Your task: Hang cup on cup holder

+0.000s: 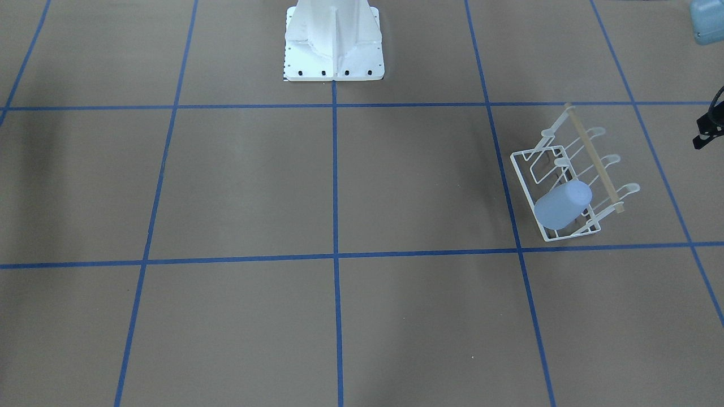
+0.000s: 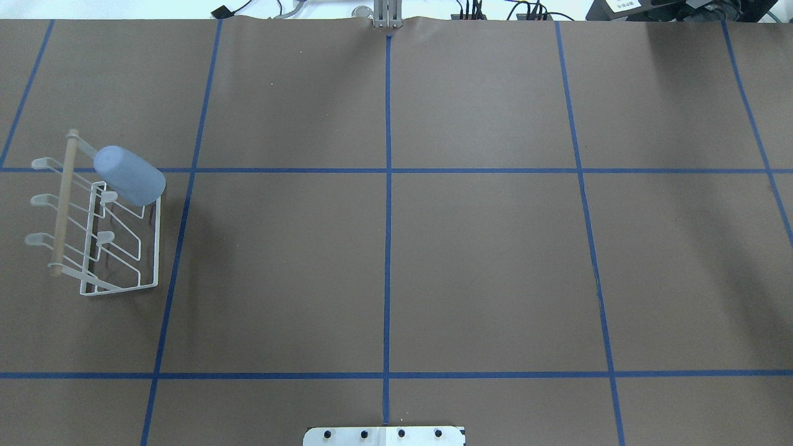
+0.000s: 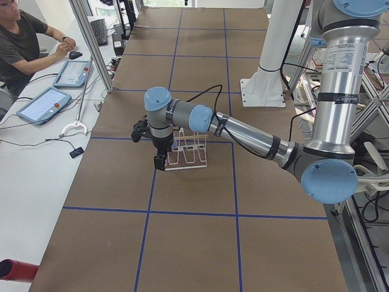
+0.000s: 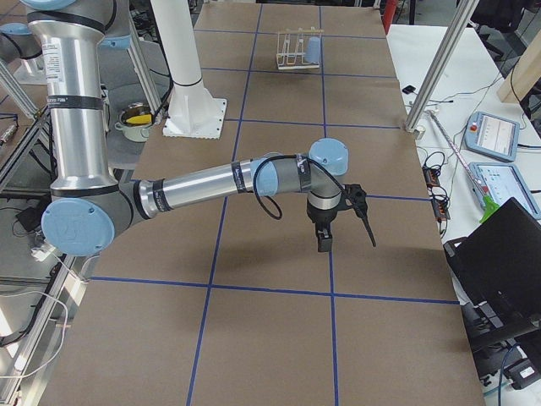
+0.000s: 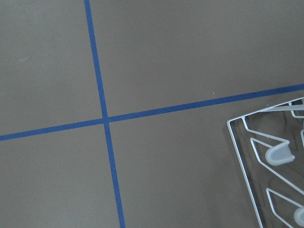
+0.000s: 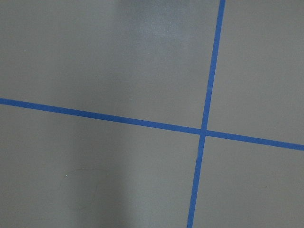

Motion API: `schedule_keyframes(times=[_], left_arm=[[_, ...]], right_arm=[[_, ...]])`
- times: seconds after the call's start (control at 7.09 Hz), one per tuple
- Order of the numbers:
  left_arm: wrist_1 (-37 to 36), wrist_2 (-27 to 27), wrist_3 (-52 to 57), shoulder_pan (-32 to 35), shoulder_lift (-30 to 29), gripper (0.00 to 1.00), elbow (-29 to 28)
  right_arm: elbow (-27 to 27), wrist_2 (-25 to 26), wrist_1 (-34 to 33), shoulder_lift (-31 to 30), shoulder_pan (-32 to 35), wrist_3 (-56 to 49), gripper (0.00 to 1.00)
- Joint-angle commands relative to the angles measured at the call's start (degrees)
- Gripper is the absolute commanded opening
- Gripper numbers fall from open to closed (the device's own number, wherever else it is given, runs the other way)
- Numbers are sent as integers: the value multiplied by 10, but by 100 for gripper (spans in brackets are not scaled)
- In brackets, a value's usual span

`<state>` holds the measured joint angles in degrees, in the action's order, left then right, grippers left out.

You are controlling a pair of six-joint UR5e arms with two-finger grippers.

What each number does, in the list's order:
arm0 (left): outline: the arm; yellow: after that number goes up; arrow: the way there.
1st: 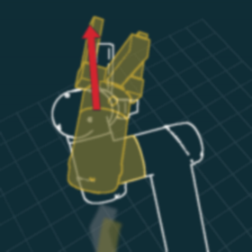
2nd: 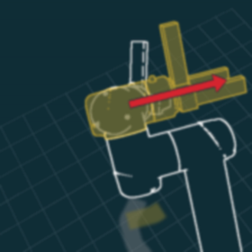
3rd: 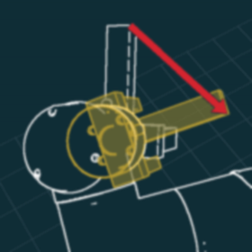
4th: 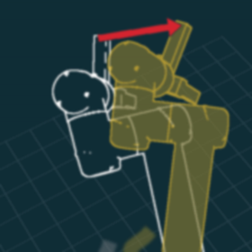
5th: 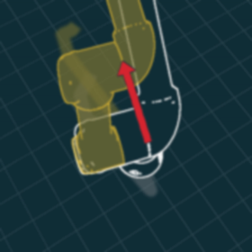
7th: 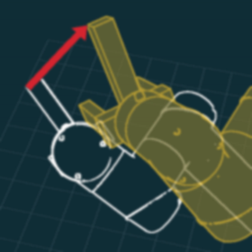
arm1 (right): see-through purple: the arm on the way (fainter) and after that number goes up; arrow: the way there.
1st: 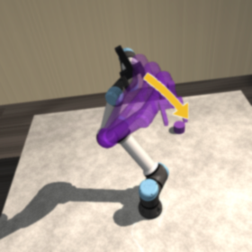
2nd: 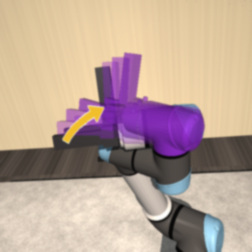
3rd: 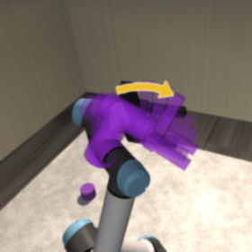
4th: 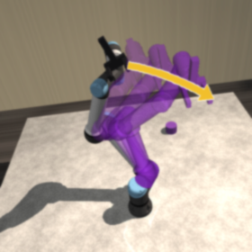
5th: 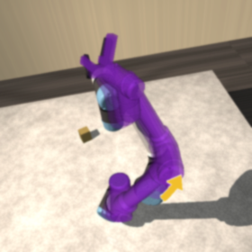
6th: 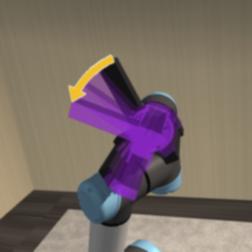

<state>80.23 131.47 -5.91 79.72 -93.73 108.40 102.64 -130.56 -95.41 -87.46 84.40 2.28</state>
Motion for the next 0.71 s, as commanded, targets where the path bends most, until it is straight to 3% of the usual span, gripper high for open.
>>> schedule_keyframes(times=[0.0,0.56], left_arm=[[0,17,0,0,-1,98,2],[15,16,3,-2,-2,98,-11]], right_arm=[[-2,-5,1,-3,0,-2,100],[4,-36,1,-12,0,3,100]])
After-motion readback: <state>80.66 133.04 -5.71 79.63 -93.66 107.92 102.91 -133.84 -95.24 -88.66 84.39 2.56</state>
